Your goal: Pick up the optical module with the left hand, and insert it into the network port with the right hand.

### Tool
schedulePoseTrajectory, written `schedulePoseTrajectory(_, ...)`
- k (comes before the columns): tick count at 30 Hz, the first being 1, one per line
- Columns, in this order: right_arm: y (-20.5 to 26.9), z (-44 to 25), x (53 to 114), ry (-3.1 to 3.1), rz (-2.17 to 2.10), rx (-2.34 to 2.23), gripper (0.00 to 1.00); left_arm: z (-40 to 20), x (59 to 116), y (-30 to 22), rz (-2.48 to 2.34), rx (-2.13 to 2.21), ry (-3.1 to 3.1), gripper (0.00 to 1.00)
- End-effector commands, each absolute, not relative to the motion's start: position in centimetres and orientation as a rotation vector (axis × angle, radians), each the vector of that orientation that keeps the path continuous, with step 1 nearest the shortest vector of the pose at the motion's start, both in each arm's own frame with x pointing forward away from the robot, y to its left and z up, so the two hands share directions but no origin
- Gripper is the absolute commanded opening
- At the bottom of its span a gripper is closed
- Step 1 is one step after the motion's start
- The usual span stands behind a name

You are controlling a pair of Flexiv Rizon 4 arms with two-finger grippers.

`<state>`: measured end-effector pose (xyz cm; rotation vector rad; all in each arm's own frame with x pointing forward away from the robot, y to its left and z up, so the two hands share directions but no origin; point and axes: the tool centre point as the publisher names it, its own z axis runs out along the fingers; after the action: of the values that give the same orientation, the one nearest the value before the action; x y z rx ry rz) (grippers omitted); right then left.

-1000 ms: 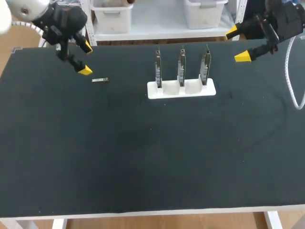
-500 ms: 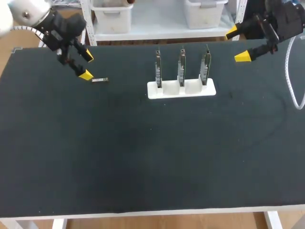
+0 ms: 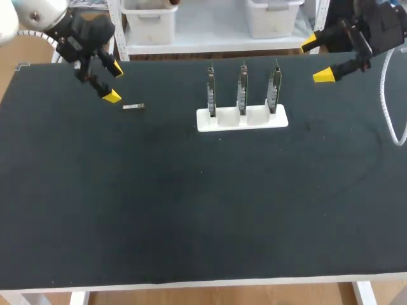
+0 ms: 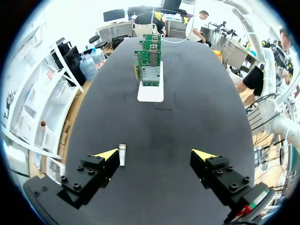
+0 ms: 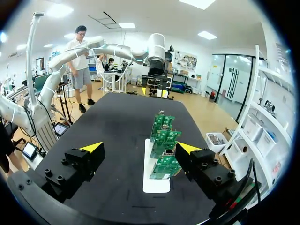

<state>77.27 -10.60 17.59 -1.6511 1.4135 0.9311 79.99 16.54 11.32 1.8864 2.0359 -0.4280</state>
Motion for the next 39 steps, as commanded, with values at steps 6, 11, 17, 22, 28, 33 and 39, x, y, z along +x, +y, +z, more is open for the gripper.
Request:
schedulePoseTrajectory(6, -10.6, 17.6, 77.2, 1.413, 0.930, -1.651, 1.00, 12.6, 83.4, 16.9, -0.380, 1.974, 2.117, 1.00)
schedulePoseTrajectory(11, -10.6, 17.6, 77.2, 1.413, 0.930, -1.651, 1.00, 9.9, 84.9, 17.4, -0.413, 1.978, 2.178, 1.00)
schedulePoseTrajectory(17, -10.6, 17.6, 77.2, 1.413, 0.930, -1.651, 1.00, 8.0, 85.9, 17.5, -0.437, 1.980, 2.193, 1.00)
schedulePoseTrajectory(22, -10.6, 17.6, 77.2, 1.413, 0.930, -1.651, 1.00, 6.3, 86.0, 17.4, -0.453, 1.992, 2.205, 1.00)
schedulePoseTrajectory(28, -10.6, 17.6, 77.2, 1.413, 0.930, -1.651, 1.00, 4.1, 85.6, 16.7, -0.533, 1.973, 2.200, 1.00)
schedulePoseTrajectory(33, -10.6, 17.6, 77.2, 1.413, 0.930, -1.651, 1.00, 4.5, 85.2, 16.8, -0.518, 1.967, 2.209, 1.00)
schedulePoseTrajectory(39, -10.6, 17.6, 77.2, 1.413, 0.930, -1.651, 1.00, 4.8, 85.0, 17.2, -0.526, 1.960, 2.237, 1.00)
